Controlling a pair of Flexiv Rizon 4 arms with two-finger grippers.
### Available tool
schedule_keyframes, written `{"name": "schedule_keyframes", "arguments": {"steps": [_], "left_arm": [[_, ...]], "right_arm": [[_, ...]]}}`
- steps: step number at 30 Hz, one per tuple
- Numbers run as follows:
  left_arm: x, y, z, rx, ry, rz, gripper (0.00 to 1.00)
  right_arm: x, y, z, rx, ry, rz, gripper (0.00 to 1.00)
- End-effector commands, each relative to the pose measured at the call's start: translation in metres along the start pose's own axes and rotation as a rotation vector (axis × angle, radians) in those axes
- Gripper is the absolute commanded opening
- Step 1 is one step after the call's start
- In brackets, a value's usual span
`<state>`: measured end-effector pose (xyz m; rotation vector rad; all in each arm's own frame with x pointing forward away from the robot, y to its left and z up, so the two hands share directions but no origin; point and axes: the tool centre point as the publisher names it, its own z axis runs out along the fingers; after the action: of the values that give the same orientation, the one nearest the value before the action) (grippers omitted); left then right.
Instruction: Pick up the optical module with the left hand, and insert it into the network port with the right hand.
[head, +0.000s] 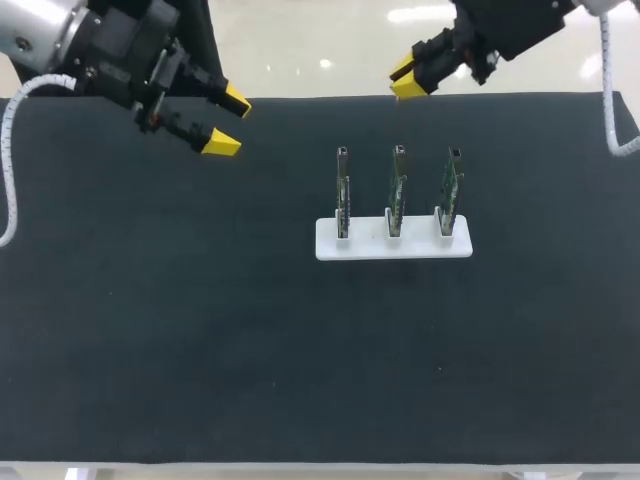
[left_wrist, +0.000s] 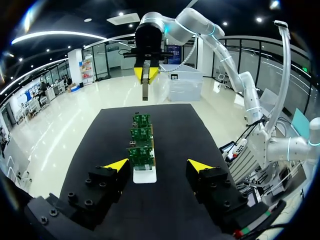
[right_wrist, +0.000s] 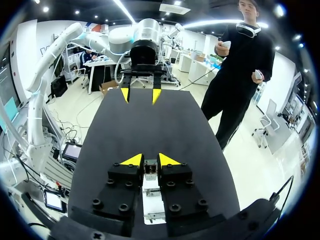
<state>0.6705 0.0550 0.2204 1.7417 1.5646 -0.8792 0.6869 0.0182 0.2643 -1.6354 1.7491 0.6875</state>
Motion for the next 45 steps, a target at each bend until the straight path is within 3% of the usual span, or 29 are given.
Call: {"name": "schedule_keyframes", "arguments": {"steps": [1,11,22,45], "left_arm": [[0.000,0.001,0.000,0.002,0.003,-0.001,1.00],[0.000,0.001,0.000,0.002,0.003,-0.001,1.00],[0.000,0.001,0.000,0.002,0.003,-0.001,1.00],[0.000,0.001,0.000,0.002,0.003,-0.001,1.00]], "right_arm": [[0.012,-0.019,-0.005,-0.032,-0.018,-0.002,0.00],[0.047,-0.047,-0.010,-0.026,-0.018,-0.032,0.00],[0.081,-0.050,-0.009,-0.067,-0.007,-0.047,0.00],[0.108,-0.035,-0.006,-0.090,0.024,-0.042,0.00]]}}
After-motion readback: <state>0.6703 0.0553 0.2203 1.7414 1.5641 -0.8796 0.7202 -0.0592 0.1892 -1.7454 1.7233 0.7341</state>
